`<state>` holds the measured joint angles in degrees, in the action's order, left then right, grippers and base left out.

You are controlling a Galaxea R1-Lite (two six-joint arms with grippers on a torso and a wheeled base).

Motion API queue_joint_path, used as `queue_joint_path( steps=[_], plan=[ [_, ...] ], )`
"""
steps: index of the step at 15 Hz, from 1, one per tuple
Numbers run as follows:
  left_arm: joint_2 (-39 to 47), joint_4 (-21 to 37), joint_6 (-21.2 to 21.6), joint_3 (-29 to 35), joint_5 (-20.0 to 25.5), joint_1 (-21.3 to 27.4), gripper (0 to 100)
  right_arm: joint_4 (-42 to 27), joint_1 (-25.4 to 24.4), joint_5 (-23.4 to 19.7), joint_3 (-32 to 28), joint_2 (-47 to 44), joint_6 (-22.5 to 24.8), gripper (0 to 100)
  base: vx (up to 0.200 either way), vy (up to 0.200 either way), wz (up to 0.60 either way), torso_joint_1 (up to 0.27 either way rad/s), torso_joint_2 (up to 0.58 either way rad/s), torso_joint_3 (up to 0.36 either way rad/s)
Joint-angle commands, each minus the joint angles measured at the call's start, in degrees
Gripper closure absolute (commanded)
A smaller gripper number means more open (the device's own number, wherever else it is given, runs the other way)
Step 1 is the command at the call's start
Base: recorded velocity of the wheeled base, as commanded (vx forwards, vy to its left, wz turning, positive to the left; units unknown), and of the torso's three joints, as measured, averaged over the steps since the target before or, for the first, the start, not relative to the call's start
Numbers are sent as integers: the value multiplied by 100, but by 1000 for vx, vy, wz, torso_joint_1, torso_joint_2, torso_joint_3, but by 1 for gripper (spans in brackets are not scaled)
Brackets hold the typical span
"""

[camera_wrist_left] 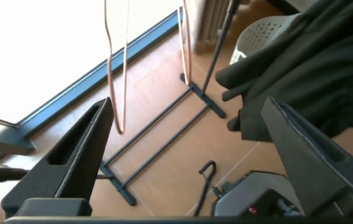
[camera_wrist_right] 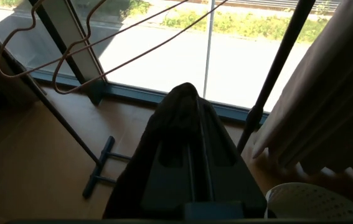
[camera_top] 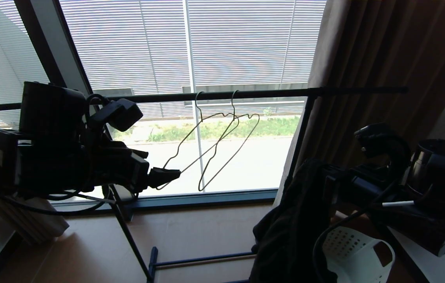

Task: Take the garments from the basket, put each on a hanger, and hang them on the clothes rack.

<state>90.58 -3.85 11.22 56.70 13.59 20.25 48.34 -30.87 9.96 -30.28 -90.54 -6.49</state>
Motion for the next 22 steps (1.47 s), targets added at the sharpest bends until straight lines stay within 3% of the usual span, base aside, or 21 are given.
queue_joint_path(
  steps=[1,7,14,20,21,22],
  plan=[
    [944,-19,311,588,21,-249,0,18,2,6,40,19,7,100,0,0,0,0,0,0],
    [2430,-19,346,2091,-32,-381,0,-8,2,-20,49,159,7,100,0,0,0,0,0,0],
    [3098,-125,179,2557,-445,-311,0,-17,2,-29,49,151,7,100,0,0,0,0,0,0],
    [3194,-168,135,2645,-472,-302,0,9,2,-20,84,133,7,100,0,0,0,0,0,0],
    [3194,-186,127,2645,-472,-293,100,9,2,-20,93,151,7,100,0,0,0,0,0,0],
    [3194,-186,109,2645,-489,-258,100,9,-7,-20,93,151,-2,100,0,0,0,0,0,0]
  ],
)
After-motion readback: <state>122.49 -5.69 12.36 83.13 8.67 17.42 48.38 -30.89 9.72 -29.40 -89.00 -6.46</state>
